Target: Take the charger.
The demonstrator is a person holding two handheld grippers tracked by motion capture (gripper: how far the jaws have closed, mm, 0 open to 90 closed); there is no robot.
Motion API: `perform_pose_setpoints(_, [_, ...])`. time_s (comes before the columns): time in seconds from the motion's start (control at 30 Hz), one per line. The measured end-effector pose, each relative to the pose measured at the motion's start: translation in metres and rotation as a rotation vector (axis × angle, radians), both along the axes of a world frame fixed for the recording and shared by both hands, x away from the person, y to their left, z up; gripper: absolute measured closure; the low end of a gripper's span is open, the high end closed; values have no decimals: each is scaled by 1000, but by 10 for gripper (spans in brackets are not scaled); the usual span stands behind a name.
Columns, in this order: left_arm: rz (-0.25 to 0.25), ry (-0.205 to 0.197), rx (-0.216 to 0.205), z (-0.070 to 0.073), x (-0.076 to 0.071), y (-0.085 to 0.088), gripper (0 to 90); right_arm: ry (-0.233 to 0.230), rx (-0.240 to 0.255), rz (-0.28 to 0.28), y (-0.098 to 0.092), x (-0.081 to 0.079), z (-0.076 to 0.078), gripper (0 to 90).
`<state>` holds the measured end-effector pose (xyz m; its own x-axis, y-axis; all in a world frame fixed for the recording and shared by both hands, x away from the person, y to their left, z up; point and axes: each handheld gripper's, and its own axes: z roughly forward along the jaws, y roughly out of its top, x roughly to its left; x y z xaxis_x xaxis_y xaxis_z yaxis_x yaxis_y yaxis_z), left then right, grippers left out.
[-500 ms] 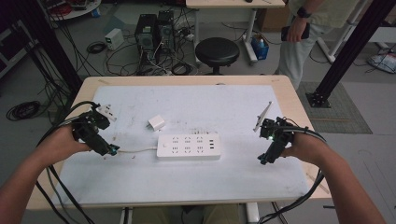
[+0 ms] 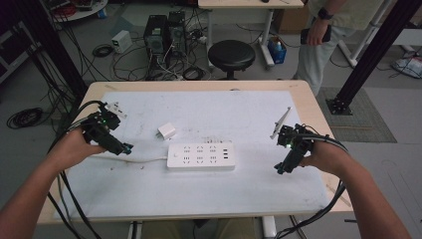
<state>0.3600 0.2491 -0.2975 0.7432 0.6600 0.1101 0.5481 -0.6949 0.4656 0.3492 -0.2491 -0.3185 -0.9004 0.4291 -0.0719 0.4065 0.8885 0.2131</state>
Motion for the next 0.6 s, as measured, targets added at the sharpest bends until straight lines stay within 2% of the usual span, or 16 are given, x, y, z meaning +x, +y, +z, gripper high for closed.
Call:
perform_pose_setpoints(0.13, [23,-22,-28,-7,14,-6,95,0,-2,10,2,1,-1,31])
perform_pose_setpoints(0.2, [36,-27,-46,-12,21,-11,96,5,-3,-7,3,1,-1,31])
perform_pose_setpoints(0.27, [41,-31,-69,-17,29,-17,96,1,1,1,4,3,-1,31])
perform_pose_setpoints(0.3, [41,-31,-69,-17,29,-17,96,4,-1,-8,4,3,-1,31])
perform_pose_setpoints(0.33, [47,-36,-78,-24,38,-25,96,1,1,0,4,3,-1,31])
perform_pose_setpoints(0.47, [43,-34,-82,-30,47,-32,96,5,-1,-5,5,4,-2,31])
perform_pose_setpoints(0.53, [53,-23,-100,-43,64,-41,96,8,0,-11,6,4,-2,31])
perform_pose_setpoints(0.6, [52,-16,-107,-49,71,-44,96,5,4,-5,6,5,-2,31])
